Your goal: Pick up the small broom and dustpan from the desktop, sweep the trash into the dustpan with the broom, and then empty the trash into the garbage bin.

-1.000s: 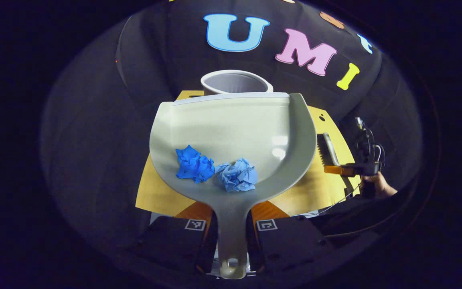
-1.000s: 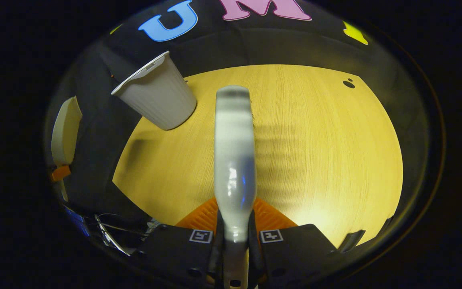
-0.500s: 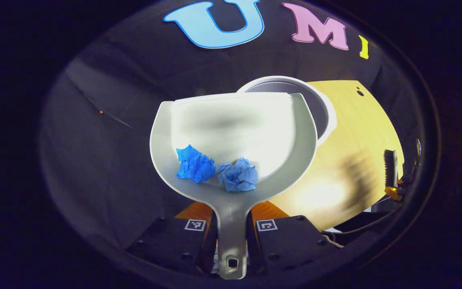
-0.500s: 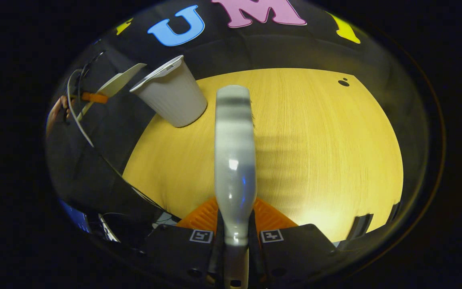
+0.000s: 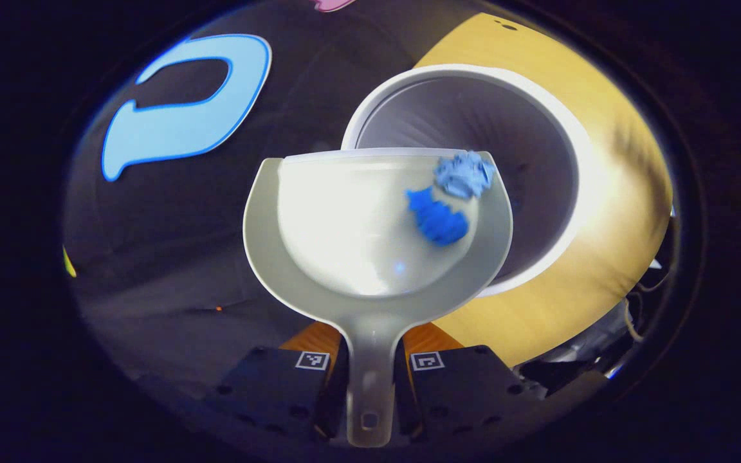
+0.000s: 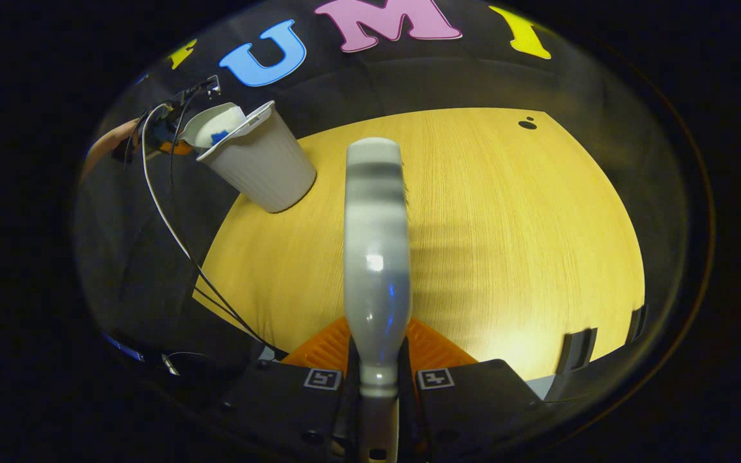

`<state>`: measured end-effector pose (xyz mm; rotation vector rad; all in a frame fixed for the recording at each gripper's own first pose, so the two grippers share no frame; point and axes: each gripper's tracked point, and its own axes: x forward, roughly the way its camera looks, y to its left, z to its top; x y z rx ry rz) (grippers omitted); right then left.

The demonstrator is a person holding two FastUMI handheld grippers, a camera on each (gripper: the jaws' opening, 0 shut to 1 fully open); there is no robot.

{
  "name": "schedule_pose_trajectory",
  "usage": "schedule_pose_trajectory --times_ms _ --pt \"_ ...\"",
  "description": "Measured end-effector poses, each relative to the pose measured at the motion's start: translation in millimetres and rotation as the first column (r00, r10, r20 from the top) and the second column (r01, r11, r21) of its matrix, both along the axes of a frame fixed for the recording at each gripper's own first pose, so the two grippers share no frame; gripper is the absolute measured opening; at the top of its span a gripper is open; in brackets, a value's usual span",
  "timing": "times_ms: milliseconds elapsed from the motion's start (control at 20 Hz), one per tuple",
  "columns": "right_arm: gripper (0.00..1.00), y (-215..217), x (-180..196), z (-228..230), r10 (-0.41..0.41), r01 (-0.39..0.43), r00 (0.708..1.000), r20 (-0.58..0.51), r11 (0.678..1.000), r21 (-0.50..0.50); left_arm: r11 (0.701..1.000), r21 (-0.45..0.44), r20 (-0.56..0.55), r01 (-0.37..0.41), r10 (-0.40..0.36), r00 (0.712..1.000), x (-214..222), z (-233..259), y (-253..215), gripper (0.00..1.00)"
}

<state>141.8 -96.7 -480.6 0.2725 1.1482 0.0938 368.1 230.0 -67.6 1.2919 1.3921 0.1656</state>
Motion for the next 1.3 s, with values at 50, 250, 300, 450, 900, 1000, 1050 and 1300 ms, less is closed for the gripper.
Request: schedule_pose_trajectory --times_ms 50,250,300,450,900,1000,1050,1300 --pt "0.29 -1 -1 0 0.003 -0.003 1.0 -0.006 1.0 0.003 0.996 0.055 -0.031 0.074 -0.072 0.997 1 -1 5 0.29" --pt "0.29 -1 0 1 -0.003 0.003 1.0 -0.006 1.0 0.012 0.984 0.112 -0.012 0.137 -0.136 0.991 2 3 13 0.3" --pt "0.29 -1 0 0 -0.003 0.003 1.0 -0.009 1.0 0.01 0.988 0.094 0.021 0.123 -0.125 0.992 1 5 11 0.29" --pt "0.29 -2 -1 3 0.002 -0.002 1.0 -0.028 1.0 0.011 0.995 0.031 0.124 0.092 -0.096 0.988 2 -1 10 0.29" --pt "0.29 -1 -2 7 0.003 -0.002 1.0 -0.03 1.0 0.028 0.94 -0.267 0.505 0.21 -0.049 0.861 11 -25 4 0.29" --pt "0.29 0 -3 8 0.004 -0.002 0.999 -0.047 1.0 0.031 0.903 -0.367 0.553 0.222 0.019 0.833 16 -32 0 0.29" --pt "0.29 0 -3 9 0.01 -0.008 0.999 -0.053 0.999 0.031 0.881 -0.416 0.566 0.224 0.057 0.822 18 -35 -3 0.26" --pt "0.29 -2 -5 9 0.03 -0.028 0.996 -0.08 0.999 0.025 0.744 -0.642 0.491 0.188 0.209 0.846 25 -74 -34 0.29"
